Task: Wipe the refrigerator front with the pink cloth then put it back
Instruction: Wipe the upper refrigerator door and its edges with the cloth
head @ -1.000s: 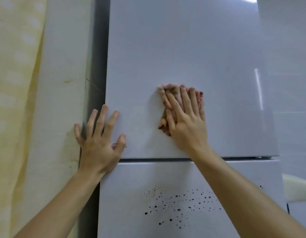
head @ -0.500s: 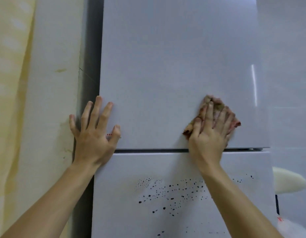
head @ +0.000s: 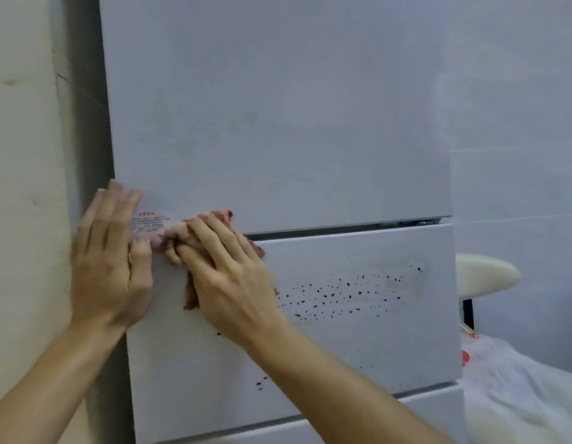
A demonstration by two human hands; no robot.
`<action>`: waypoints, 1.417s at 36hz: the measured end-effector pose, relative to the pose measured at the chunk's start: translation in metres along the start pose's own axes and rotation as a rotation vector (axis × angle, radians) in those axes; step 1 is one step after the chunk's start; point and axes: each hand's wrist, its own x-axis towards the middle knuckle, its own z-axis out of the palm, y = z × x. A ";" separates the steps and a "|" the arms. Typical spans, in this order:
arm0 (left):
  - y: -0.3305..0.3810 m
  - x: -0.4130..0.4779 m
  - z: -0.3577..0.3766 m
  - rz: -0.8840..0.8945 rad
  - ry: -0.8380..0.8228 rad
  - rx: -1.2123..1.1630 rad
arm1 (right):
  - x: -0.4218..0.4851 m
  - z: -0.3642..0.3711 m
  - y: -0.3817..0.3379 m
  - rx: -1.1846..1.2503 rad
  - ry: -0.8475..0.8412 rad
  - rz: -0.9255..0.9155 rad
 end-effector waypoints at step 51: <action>-0.020 -0.041 -0.007 -0.145 -0.025 0.212 | -0.034 -0.037 0.033 -0.042 0.246 0.284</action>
